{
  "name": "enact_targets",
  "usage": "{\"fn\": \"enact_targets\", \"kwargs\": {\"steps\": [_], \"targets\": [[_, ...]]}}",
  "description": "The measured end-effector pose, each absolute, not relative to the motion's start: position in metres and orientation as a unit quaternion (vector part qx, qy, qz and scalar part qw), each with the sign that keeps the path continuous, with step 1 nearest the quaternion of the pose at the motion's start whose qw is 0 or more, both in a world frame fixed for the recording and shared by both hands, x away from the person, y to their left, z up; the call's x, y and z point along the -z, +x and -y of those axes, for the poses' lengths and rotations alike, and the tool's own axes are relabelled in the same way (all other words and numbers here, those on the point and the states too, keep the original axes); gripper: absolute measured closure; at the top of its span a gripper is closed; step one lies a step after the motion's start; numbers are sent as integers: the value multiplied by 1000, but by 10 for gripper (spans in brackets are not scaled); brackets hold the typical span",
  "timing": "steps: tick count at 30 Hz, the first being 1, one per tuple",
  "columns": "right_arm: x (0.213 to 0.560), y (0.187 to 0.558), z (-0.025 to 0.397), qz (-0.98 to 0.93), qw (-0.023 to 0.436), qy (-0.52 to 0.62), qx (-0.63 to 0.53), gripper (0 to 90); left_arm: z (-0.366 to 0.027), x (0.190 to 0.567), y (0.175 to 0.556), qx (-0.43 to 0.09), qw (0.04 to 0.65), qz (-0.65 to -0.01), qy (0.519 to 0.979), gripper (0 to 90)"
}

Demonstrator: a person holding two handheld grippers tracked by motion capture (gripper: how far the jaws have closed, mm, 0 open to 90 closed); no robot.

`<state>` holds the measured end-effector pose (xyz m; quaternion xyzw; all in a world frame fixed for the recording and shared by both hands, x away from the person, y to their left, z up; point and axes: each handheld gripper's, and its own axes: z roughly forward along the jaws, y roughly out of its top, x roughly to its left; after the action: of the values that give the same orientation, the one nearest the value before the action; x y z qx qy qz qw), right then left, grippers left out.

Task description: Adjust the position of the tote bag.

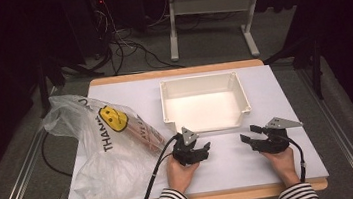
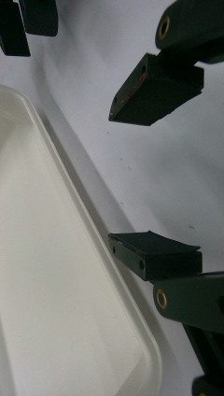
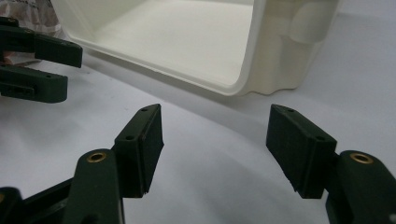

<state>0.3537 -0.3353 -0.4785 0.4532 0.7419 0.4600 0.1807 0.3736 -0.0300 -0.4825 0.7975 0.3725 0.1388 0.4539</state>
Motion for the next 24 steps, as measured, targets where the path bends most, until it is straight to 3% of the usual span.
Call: {"fn": "enact_targets", "kwargs": {"steps": [24], "targets": [[478, 354, 336, -739, 183, 459, -458, 370, 30, 482, 375, -140, 450, -378, 797, 353]]}}
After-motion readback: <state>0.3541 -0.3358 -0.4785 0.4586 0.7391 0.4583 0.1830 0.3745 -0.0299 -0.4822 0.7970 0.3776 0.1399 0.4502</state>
